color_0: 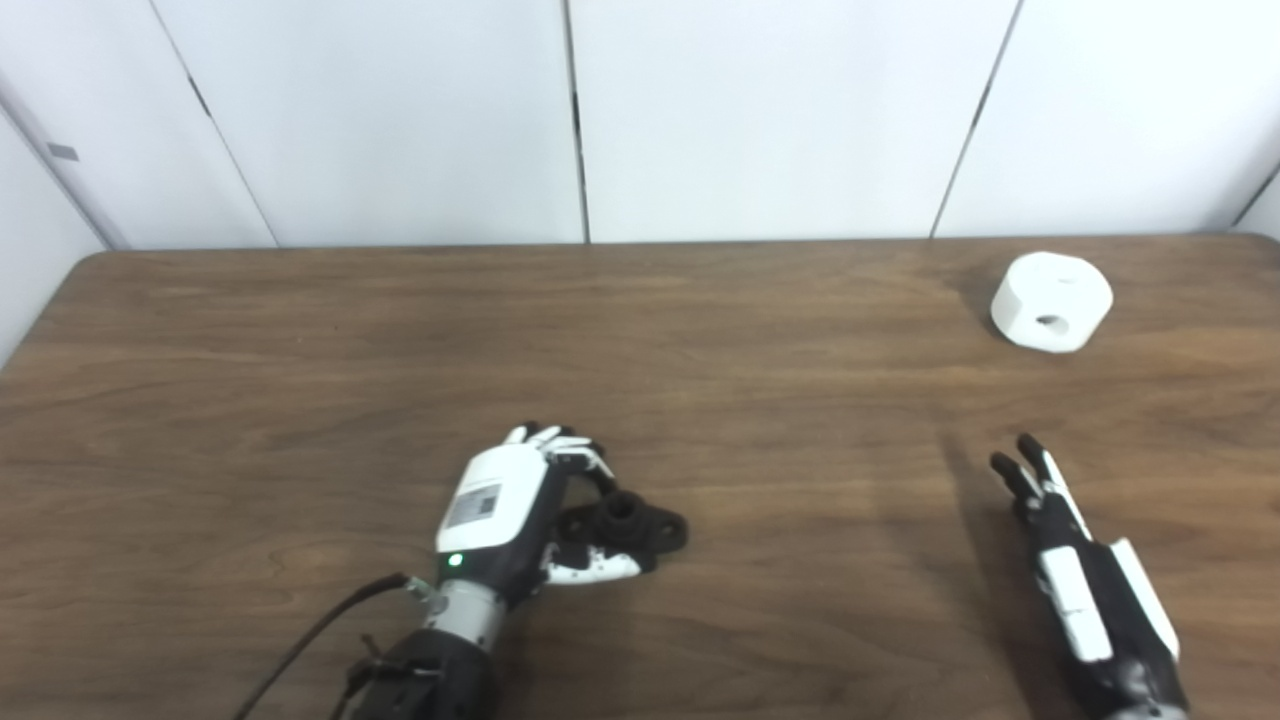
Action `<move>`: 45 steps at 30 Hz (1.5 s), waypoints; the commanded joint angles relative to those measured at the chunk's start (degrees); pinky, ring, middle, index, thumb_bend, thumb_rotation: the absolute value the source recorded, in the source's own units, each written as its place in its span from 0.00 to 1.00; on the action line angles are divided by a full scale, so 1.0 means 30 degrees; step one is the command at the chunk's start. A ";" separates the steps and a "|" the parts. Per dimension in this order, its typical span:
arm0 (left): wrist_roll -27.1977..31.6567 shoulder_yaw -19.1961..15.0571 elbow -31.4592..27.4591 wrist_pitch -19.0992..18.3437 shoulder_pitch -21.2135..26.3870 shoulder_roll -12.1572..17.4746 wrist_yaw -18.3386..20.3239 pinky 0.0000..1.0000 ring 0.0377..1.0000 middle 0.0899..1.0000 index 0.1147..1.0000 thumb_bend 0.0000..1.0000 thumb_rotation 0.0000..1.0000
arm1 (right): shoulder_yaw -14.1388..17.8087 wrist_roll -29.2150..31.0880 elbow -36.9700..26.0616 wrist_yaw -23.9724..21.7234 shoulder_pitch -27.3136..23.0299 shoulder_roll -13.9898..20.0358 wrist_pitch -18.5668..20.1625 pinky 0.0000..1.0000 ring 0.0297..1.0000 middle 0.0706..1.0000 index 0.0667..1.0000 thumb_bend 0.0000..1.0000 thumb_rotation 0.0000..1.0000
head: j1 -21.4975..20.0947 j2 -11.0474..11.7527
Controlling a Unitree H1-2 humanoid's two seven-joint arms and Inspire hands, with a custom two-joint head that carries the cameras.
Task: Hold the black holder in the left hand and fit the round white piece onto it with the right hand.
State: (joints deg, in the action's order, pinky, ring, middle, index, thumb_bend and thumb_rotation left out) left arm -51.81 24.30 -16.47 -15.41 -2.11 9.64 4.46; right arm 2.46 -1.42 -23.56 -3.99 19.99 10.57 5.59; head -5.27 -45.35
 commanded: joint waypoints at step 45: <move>0.0266 0.0588 -0.2590 -0.0253 -0.0550 0.0139 0.4178 0.96 0.89 0.79 0.72 0.91 0.44 | -0.0626 -0.0634 -0.1506 -0.0164 0.0215 -0.0166 0.1564 1.00 0.99 0.95 1.00 0.64 1.00 | -0.0505 -0.0838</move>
State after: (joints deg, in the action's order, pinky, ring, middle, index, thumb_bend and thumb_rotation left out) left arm -50.58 25.91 -22.80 -15.56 -4.42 9.31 14.48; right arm 0.62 -3.44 -27.69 -3.62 20.23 9.28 10.62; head -6.77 -47.81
